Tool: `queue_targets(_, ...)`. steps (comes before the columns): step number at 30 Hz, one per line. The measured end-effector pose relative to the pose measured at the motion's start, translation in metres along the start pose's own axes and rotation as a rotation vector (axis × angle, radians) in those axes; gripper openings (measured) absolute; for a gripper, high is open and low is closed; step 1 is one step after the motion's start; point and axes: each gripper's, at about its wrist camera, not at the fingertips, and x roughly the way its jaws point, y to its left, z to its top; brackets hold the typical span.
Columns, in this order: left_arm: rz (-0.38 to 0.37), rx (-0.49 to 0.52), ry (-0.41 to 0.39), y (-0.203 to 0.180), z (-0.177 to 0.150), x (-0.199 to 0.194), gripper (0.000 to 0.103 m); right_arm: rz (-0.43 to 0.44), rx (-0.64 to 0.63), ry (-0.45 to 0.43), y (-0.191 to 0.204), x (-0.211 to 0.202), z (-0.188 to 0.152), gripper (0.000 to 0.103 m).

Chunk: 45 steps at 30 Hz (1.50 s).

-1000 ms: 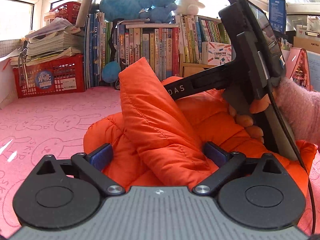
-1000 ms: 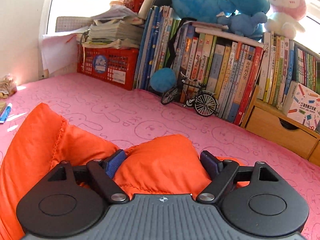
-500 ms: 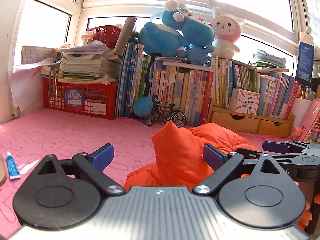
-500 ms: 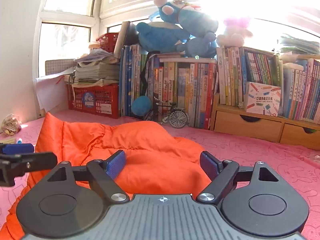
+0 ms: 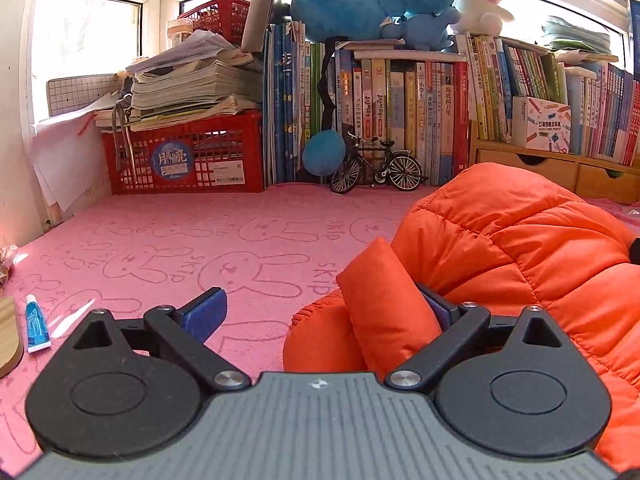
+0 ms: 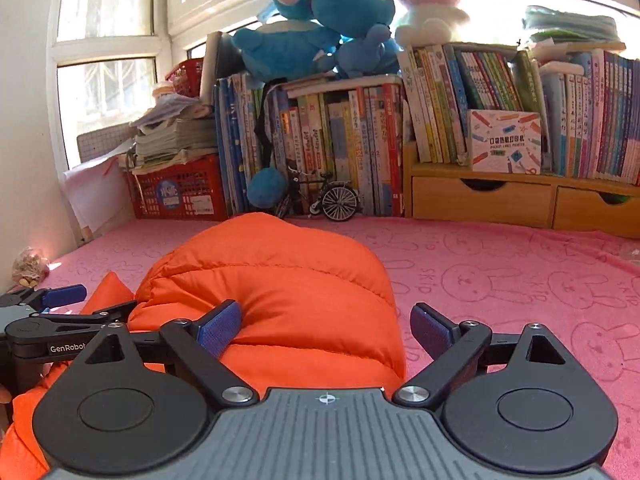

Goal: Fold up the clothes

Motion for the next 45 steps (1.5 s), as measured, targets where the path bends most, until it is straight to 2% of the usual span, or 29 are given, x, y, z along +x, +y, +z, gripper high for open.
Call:
queue_targets(5, -0.026, -0.014, 0.027, 0.004, 0.0, 0.006, 0.099, 0.16, 0.314, 0.187, -0.062, -0.009, -0.016, 0.103)
queue_targets(8, -0.048, -0.009, 0.041, 0.005, 0.004, 0.012, 0.099, 0.278, 0.385, 0.268, -0.063, -0.008, -0.025, 0.102)
queue_targets(9, -0.049, 0.006, 0.04, 0.005, 0.007, 0.016, 0.099, 0.293, 0.395, 0.286, -0.056, -0.006, -0.028, 0.098)
queue_targets(10, -0.05, 0.021, 0.039, 0.005, 0.01, 0.019, 0.099, 0.3, 0.406, 0.302, -0.049, -0.004, -0.031, 0.086)
queue_targets(11, -0.051, 0.036, 0.039, 0.005, 0.014, 0.023, 0.098, 0.308, 0.416, 0.318, -0.041, -0.001, -0.033, 0.082)
queue_targets(13, -0.053, 0.051, 0.05, 0.012, 0.024, 0.035, 0.097, 0.32, 0.462, 0.316, -0.031, -0.001, -0.036, 0.064)
queue_targets(16, -0.055, 0.074, 0.066, 0.022, 0.039, 0.052, 0.096, 0.383, 0.591, 0.312, -0.025, -0.005, -0.041, 0.046)
queue_targets(18, -0.064, 0.064, 0.084, 0.03, 0.047, 0.062, 0.096, 0.415, 0.645, 0.311, -0.019, -0.006, -0.046, 0.044)
queue_targets(20, -0.102, 0.042, 0.104, 0.037, 0.047, 0.064, 0.096, 0.43, 0.652, 0.325, -0.015, -0.001, -0.052, 0.047)
queue_targets(22, -0.124, 0.015, 0.102, 0.04, 0.042, 0.063, 0.096, 0.462, 0.685, 0.349, -0.016, 0.007, -0.06, 0.063)
queue_targets(23, -0.138, 0.01, 0.103, 0.038, 0.036, 0.062, 0.096, 0.486, 0.711, 0.36, -0.017, 0.012, -0.064, 0.062)
queue_targets(25, -0.168, -0.015, 0.115, 0.037, 0.031, 0.064, 0.095, 0.506, 0.716, 0.346, -0.013, 0.012, -0.063, 0.073)
queue_targets(26, -0.184, -0.032, 0.124, 0.037, 0.03, 0.065, 0.093, 0.51, 0.727, 0.348, -0.008, 0.015, -0.063, 0.075)
queue_targets(28, -0.186, -0.044, 0.12, 0.039, 0.033, 0.063, 0.091, 0.516, 0.756, 0.358, 0.001, 0.02, -0.066, 0.064)
queue_targets(31, -0.187, -0.05, 0.067, 0.056, 0.045, 0.045, 0.091, 0.534, 0.872, 0.361, -0.003, 0.024, -0.073, 0.052)
queue_targets(35, -0.213, -0.108, -0.026, 0.092, 0.051, -0.006, 0.091, 0.603, 1.056, 0.336, -0.021, 0.028, -0.091, 0.05)
queue_targets(36, -0.198, -0.103, -0.055, 0.1, 0.046, -0.025, 0.091, 0.622, 1.085, 0.324, -0.024, 0.029, -0.094, 0.05)
queue_targets(38, -0.163, -0.075, -0.087, 0.107, 0.034, -0.052, 0.091, 0.594, 1.009, 0.291, -0.021, 0.02, -0.089, 0.052)
queue_targets(40, -0.099, -0.011, -0.115, 0.107, 0.016, -0.079, 0.091, 0.559, 0.914, 0.258, -0.017, 0.009, -0.082, 0.064)
queue_targets(41, -0.083, 0.032, -0.13, 0.104, 0.01, -0.089, 0.091, 0.489, 0.79, 0.226, -0.009, -0.006, -0.076, 0.069)
queue_targets(42, -0.067, 0.074, -0.146, 0.101, 0.004, -0.099, 0.092, 0.404, 0.643, 0.19, 0.001, -0.024, -0.07, 0.081)
queue_targets(43, -0.064, 0.099, -0.157, 0.097, 0.002, -0.104, 0.092, 0.3, 0.476, 0.146, 0.014, -0.043, -0.067, 0.087)
queue_targets(45, -0.068, 0.127, -0.181, 0.088, 0.001, -0.113, 0.092, 0.09, 0.131, 0.056, 0.045, -0.08, -0.066, 0.087)
